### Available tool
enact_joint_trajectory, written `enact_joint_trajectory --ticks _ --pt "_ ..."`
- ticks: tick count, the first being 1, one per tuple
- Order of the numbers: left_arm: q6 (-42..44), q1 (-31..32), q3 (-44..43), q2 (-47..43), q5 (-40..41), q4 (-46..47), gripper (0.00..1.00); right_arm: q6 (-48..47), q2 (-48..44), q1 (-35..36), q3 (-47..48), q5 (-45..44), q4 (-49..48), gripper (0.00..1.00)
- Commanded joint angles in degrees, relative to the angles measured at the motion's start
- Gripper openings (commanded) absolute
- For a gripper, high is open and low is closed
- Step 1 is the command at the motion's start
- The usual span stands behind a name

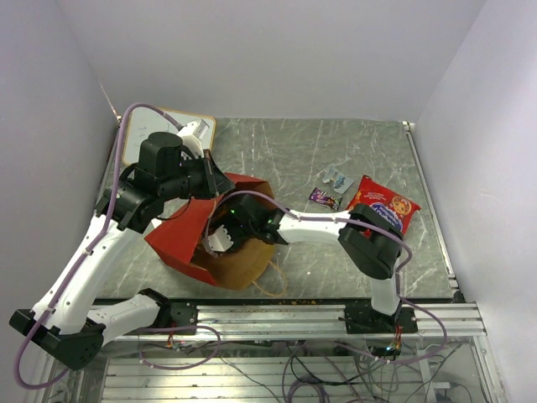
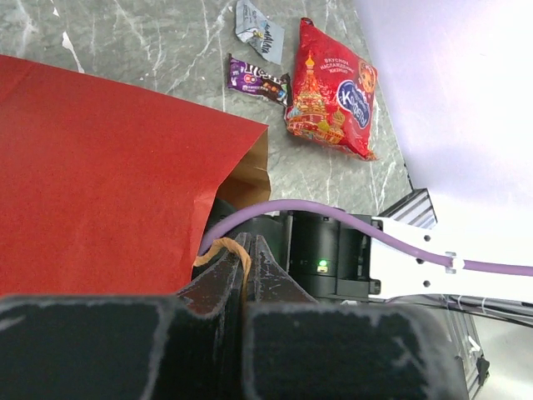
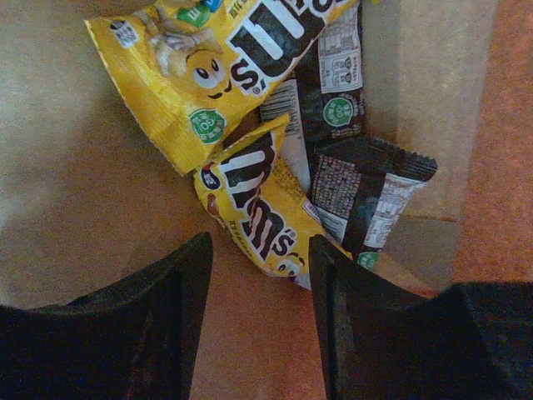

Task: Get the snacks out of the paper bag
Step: Take out the snack from the paper bag.

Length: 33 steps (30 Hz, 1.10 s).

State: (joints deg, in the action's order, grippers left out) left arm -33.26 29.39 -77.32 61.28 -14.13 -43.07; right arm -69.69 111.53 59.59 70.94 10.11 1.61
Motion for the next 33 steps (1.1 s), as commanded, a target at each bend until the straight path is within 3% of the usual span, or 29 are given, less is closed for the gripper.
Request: enact_joint_trajectory --ticks 1,18,22,28,33 --pt "-0.4 -0.2 -0.9 0.2 -1.8 1.8 0.07 -0.1 2.4 0.2 2.8 -2.6 -0.2 0.49" --pt "-3.0 -0.2 0.5 -1.8 -0.7 2.1 0.07 -1.1 10.1 0.1 8.9 -1.0 4.3 0.47" --pt "-3.1 -0.2 0.9 -1.8 -0.8 2.3 0.07 -0.5 10.4 0.1 8.5 -1.1 3.8 0.36" --pt "-2.6 -0.1 -0.3 -1.0 -0.5 0.9 0.07 2.2 8.7 0.1 8.2 -0.6 2.1 0.13" --pt "-4.2 -0.2 1.8 -2.8 0.4 2.4 0.07 4.2 5.7 0.0 6.8 -0.4 0.4 0.04"
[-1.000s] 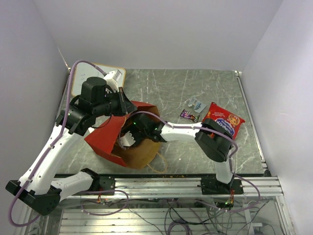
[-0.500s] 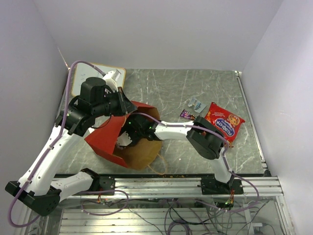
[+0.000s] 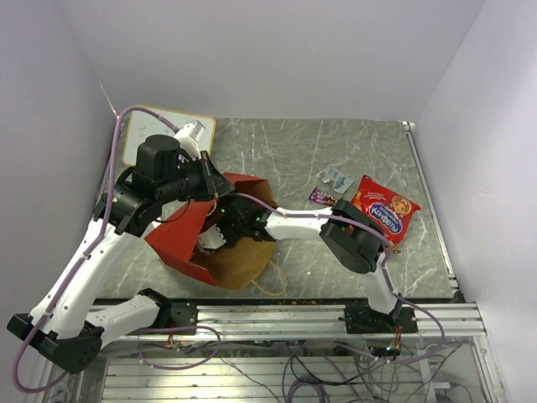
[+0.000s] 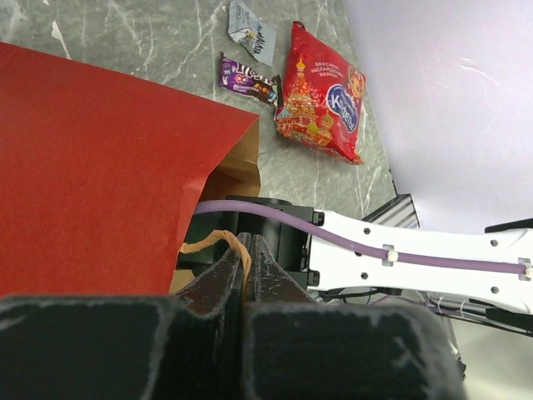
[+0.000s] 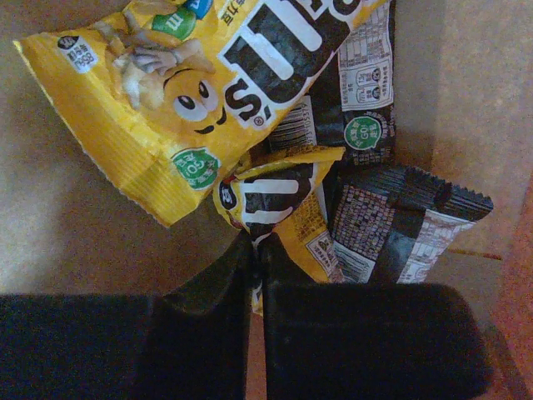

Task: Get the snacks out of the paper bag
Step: Take out the snack from the paper bag.

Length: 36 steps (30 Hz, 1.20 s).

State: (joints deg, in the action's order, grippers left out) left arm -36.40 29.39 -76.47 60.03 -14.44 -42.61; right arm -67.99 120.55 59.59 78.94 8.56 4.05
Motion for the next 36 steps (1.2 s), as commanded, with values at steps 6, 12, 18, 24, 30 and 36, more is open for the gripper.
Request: enact_joint_trajectory --ticks 6,12,18,24,30,36 --pt "0.9 -0.1 -1.7 0.5 1.4 -0.8 0.07 4.3 -8.6 -0.2 -4.1 2.0 -3.2 0.00" --pt "-0.6 -0.2 0.7 -1.4 2.9 1.2 0.07 5.6 -12.7 -0.2 -6.5 2.8 -3.1 0.00" --pt "1.4 -0.2 -2.0 0.7 2.7 -0.2 0.07 7.3 -19.2 -0.1 -10.5 5.4 -2.1 0.00" --pt "0.7 -0.2 -0.1 -0.4 4.0 2.8 0.07 9.6 -27.9 -0.2 -15.1 6.1 -1.0 0.00" --pt "2.2 -0.2 -2.0 1.2 4.8 2.2 0.07 12.2 -36.6 -0.1 -19.1 3.8 2.0 0.00" --pt "1.4 -0.2 0.4 0.4 5.3 4.3 0.07 15.5 -45.1 -0.3 -21.2 -2.3 2.1 0.00"
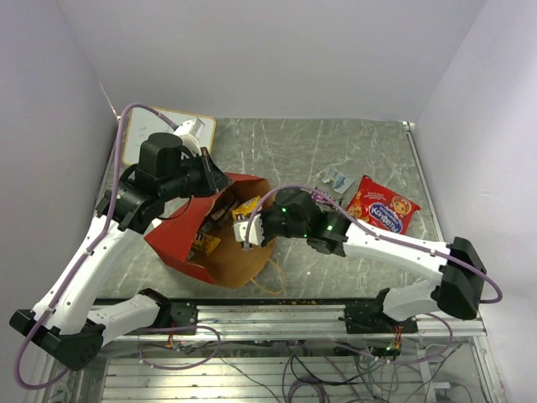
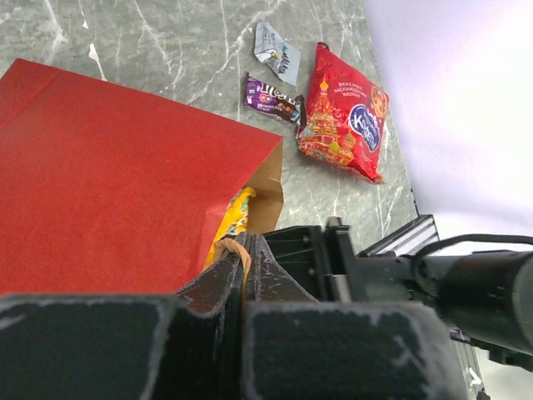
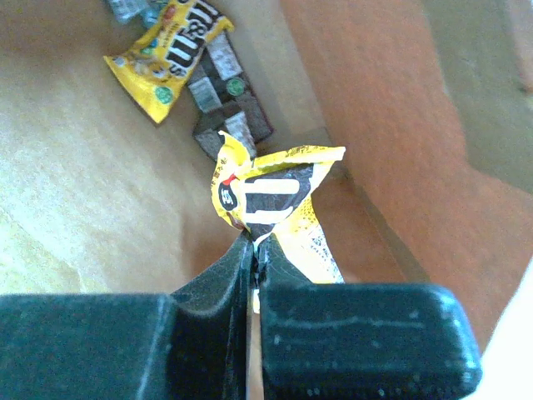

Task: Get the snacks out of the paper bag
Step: Take out the snack from the paper bag, then place the snack at the center of the board.

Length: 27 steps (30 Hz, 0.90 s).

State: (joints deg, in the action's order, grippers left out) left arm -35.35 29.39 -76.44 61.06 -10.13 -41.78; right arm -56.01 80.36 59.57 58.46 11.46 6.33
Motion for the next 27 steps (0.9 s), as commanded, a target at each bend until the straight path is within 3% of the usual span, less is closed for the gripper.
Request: enact_joint_trajectory --ticks 1,7,12,18,24,27 --pt "0.4 -0.2 0.7 -0.2 0.5 3.9 0.07 4.2 -6.2 -0.5 -0.8 -7.2 -1.2 0.00" --pt "1.2 -0.2 -1.6 2.8 -1.3 2.6 0.07 14.6 -13.2 -6.0 -5.1 -19.0 -8.2 0.00" --pt "0.1 -0.2 1.2 1.1 -0.5 4.6 0.07 23.0 -19.2 -13.0 -9.2 -20.2 -9.6 0.00" --pt "2.1 -0.3 -2.1 4.4 -2.1 1.4 0.07 26.3 -23.9 -16.5 -11.3 -17.2 -11.4 0.00" --pt "1.3 -0.2 -0.6 3.5 -2.9 3.8 0.07 31.9 -17.3 -19.3 -10.5 -24.7 -6.1 0.00" --pt "2.0 -0.2 -1.7 3.9 -3.1 2.4 0.07 38.3 -8.3 -26.1 -3.9 -21.2 4.9 0.00"
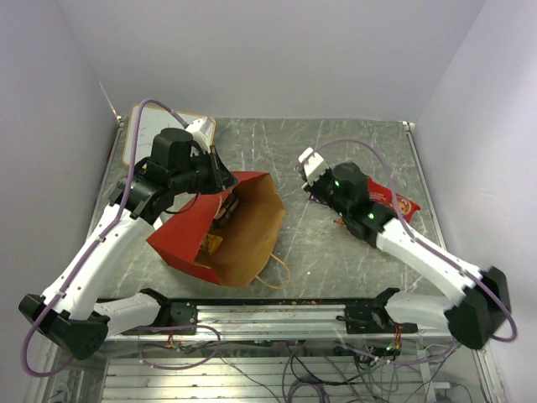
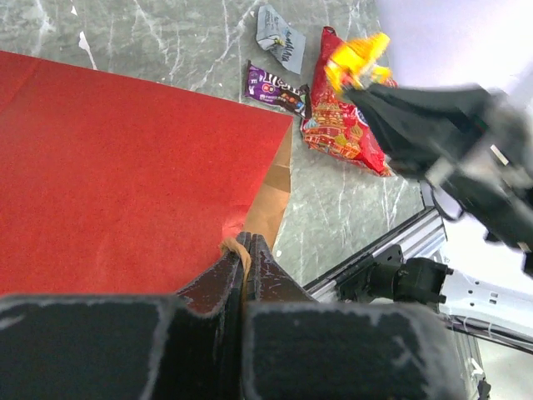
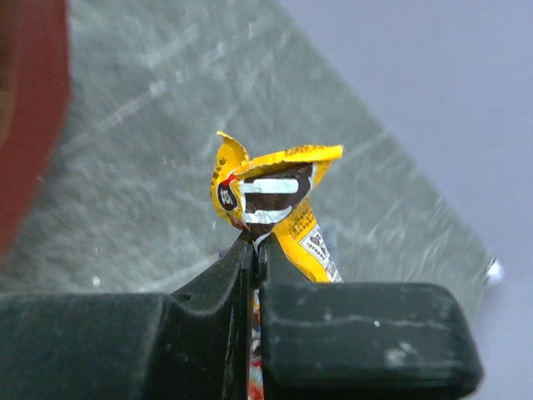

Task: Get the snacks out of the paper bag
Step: Place the snack at the center of the board.

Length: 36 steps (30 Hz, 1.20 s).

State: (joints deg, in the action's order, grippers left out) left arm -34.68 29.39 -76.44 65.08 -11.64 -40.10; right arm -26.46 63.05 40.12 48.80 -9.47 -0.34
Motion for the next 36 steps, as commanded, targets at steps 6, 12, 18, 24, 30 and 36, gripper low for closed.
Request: enact_joint_trajectory --ticks 6,12,18,24,30,36 --pt "0.5 -0.2 0.1 -2.2 -0.8 1.6 0.07 5.6 19.5 -10.5 12.1 9.3 23.5 0.00" --pt "1.3 -0.2 -0.6 -3.3 0.7 0.0 0.07 0.9 27.6 -10.5 16.0 10.7 32.0 0.00" --pt "1.2 -0.2 -0.4 -3.5 -0.1 -0.2 0.07 -2.1 34.4 -10.5 17.7 9.1 32.3 0.00" --pt "0.8 -0.2 -0.6 -1.4 -4.0 -0.3 0.07 -1.9 40.0 -10.6 19.8 7.0 29.8 0.00" --pt "0.6 -0.2 -1.4 0.3 -6.3 -1.2 0.07 -0.2 41.3 -10.6 18.8 2.5 28.2 0.00" --pt "0.0 -0.2 0.5 -1.6 -6.7 -0.4 0.07 1.8 40.1 -10.7 18.9 4.0 26.9 0.07"
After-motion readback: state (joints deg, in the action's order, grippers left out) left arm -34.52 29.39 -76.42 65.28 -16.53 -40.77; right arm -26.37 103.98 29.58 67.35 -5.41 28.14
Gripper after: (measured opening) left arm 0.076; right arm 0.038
